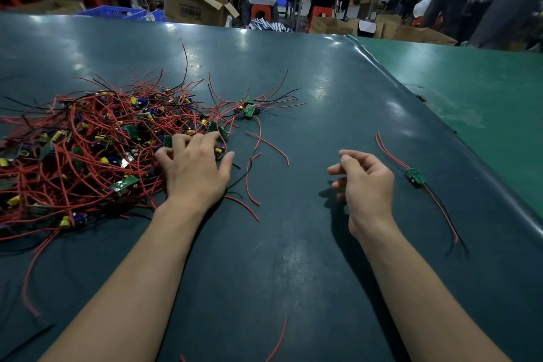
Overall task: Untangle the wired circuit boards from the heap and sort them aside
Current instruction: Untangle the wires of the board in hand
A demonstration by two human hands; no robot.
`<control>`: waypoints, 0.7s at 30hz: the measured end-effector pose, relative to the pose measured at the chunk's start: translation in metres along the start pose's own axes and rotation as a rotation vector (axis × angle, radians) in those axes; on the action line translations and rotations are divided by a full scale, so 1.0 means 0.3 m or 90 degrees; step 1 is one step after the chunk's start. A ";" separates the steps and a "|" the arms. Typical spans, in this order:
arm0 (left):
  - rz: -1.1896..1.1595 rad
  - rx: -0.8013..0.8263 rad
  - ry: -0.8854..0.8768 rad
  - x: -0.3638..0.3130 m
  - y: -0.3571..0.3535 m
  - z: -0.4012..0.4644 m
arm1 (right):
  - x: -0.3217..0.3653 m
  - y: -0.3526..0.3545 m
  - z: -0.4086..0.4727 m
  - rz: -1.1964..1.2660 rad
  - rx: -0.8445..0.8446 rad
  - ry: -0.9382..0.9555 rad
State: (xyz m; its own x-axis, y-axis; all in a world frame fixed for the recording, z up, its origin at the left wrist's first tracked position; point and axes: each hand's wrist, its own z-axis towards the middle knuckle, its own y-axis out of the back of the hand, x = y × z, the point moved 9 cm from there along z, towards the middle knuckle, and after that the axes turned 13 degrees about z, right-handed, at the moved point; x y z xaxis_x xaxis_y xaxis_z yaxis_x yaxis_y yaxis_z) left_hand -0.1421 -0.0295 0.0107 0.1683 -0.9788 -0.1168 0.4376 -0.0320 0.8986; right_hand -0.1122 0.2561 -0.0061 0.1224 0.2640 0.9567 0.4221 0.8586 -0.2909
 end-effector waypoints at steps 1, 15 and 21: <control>-0.006 -0.022 0.018 0.008 0.016 -0.001 | -0.002 -0.005 -0.001 -0.006 0.007 0.002; -0.157 -0.349 -0.063 -0.071 0.229 -0.076 | -0.029 -0.111 -0.029 0.016 0.184 -0.056; -0.277 -0.320 -0.410 -0.269 0.258 -0.173 | -0.063 -0.228 -0.113 0.122 0.367 -0.132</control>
State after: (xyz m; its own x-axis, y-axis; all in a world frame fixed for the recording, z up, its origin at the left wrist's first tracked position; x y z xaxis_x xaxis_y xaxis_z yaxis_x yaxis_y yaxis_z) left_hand -0.0760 0.0575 0.0678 -0.5582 -0.8296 -0.0089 0.7040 -0.4793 0.5240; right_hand -0.1131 0.1774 -0.0041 -0.0534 0.4667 0.8828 -0.1474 0.8707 -0.4692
